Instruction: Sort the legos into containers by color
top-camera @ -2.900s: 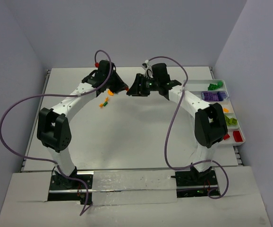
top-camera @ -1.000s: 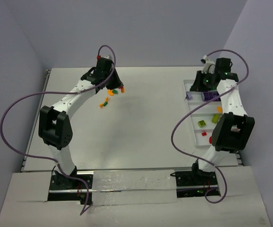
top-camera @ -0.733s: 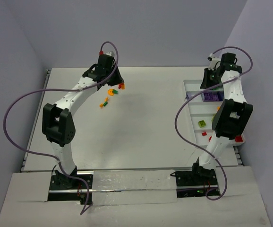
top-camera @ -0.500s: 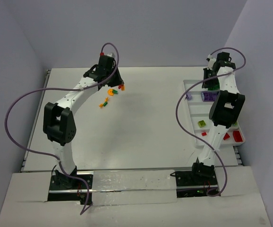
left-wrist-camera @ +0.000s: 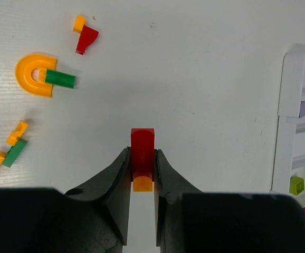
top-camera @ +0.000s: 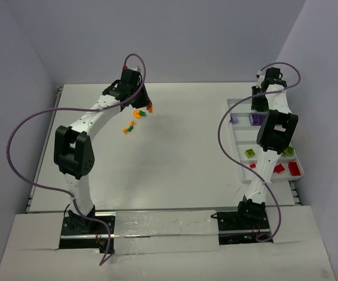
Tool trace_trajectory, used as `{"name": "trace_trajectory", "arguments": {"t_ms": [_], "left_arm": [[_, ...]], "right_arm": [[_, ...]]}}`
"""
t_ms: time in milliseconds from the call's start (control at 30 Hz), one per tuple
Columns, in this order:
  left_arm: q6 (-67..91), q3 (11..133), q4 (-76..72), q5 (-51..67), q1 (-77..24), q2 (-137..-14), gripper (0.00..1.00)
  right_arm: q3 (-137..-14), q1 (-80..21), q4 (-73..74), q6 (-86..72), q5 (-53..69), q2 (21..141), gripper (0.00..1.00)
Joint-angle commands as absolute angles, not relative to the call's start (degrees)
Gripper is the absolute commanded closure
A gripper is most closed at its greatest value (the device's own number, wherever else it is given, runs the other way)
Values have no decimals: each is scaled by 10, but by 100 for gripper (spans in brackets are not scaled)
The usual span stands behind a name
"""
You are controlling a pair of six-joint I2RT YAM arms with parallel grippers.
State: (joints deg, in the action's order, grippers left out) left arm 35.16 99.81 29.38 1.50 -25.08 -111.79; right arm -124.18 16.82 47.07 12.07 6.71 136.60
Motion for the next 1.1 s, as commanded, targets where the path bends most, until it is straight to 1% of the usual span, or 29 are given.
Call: {"name": "trace_trajectory", "arguments": {"t_ms": [0,33,67,133,300,333,467,533,567,667,800,867,1000,1067], "left_arm": [[353,1024,293,26,-246,-1119,100],[354,1023,291,27,-246,-1118,100],[355,1021,290,28,-245,-1116,100],[357,1017,286,30,-246,-1115,100],[367,1006,274,60,-239,-1108,100],[372,1001,268,72,-236,-1103,100],[397,958,208,214,-210,-1085,100],[405,932,186,253,-200,-1075,100],[415,910,158,293,-195,-1061,100],[444,861,74,347,-190,-1035,100],[479,790,-53,447,-190,-1015,100],[540,756,-151,529,-190,-1013,100],[642,697,-344,565,-189,-1015,100],[695,681,-414,574,-190,-1017,100]], "right_arm": [[-1273,172,435,108,52,1380,59],[-1273,172,435,107,53,1380,57],[-1272,172,434,105,53,1378,50],[-1268,172,434,105,58,1370,42],[-1255,170,442,103,92,1327,41],[-1245,167,442,103,108,1303,41],[-1126,132,412,123,275,1166,41],[-1082,115,408,122,316,1136,41],[-1055,95,404,116,355,1106,40],[-1003,20,392,89,424,1047,38],[-949,-52,350,32,490,1022,34],[-934,-98,326,-25,558,1028,32],[-904,-130,231,-120,615,1037,29],[-886,-143,177,-171,639,1045,29]]}}
